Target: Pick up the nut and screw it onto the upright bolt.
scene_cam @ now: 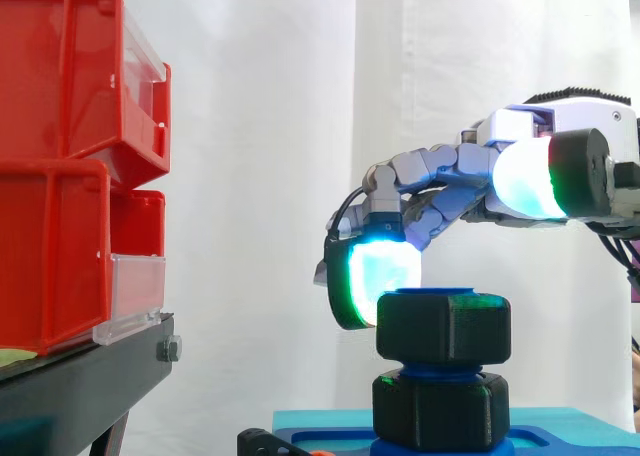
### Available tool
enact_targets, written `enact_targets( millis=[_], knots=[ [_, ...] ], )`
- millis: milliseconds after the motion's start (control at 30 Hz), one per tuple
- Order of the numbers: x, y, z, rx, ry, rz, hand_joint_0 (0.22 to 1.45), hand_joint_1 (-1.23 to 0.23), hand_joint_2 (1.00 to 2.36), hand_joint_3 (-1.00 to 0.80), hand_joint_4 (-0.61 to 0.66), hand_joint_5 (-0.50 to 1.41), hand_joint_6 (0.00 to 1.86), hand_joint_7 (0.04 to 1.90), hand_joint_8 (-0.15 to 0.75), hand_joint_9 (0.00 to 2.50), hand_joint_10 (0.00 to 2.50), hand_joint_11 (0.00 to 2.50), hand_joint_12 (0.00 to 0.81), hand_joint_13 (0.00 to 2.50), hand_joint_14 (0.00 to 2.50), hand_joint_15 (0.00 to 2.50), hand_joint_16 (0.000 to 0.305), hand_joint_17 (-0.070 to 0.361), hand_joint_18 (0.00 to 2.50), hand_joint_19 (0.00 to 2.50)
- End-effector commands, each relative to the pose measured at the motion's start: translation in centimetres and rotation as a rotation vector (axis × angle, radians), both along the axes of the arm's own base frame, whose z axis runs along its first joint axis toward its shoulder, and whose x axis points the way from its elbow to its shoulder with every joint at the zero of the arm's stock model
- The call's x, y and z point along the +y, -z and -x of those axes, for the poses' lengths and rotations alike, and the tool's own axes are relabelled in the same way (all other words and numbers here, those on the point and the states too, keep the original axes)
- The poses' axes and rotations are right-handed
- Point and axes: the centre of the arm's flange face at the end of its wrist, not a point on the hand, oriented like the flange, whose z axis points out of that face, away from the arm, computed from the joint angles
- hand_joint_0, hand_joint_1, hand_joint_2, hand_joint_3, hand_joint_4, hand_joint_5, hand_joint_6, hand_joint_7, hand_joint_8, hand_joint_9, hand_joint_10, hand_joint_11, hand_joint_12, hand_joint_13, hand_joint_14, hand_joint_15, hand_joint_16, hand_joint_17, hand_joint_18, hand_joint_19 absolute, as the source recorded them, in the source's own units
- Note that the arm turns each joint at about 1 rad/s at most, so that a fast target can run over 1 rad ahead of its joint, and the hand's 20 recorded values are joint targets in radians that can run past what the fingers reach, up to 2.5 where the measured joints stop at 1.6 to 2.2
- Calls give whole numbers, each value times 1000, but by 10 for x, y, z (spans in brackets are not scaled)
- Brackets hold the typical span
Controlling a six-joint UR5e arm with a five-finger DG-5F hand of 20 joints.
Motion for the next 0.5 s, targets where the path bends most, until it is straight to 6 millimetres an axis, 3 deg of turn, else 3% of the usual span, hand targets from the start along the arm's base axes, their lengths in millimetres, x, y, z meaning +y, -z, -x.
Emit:
enact_targets(
  millis=[0,167,333,467],
  knots=[
    [-9,0,2,-3,-1,5,488,-127,1000,-500,226,-4,503,1361,282,777,0,0,253,568,0,0,24,54,286,0],
    [-29,-1,7,-13,-8,24,494,-129,1000,-500,215,10,502,1373,287,835,0,0,244,599,0,0,23,52,322,0],
    [-39,-1,9,-18,-14,26,492,-122,1000,-500,277,-56,505,1043,271,793,0,0,259,567,0,0,25,56,290,0],
    [-38,-8,6,-37,-16,24,477,-108,1000,-500,225,-101,503,771,251,698,0,0,276,514,0,0,30,67,239,0]
  ],
)
